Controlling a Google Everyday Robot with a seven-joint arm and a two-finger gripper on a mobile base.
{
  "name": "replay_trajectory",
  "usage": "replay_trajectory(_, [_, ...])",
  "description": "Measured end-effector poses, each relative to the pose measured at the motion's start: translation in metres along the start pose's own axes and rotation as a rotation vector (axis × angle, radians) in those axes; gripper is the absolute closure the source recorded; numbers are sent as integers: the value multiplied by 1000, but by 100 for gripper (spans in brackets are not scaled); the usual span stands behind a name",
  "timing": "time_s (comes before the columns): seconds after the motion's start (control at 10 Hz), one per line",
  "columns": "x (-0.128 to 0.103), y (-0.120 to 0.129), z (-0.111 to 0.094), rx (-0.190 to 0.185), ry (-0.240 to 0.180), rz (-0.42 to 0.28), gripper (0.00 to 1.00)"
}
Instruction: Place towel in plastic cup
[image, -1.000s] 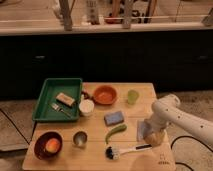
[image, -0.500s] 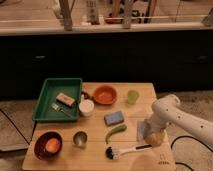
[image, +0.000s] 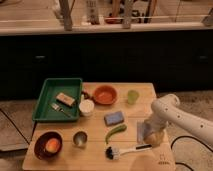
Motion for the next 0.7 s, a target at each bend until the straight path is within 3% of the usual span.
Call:
replay_trajectory(0.5, [-10, -11, -6, -8, -20, -53, 20])
replay_trajectory(0.6, [-10, -12, -6, -10, -22, -58, 22])
replay_trajectory(0.7, [-10, -14, -6, -11, -25, -61, 31])
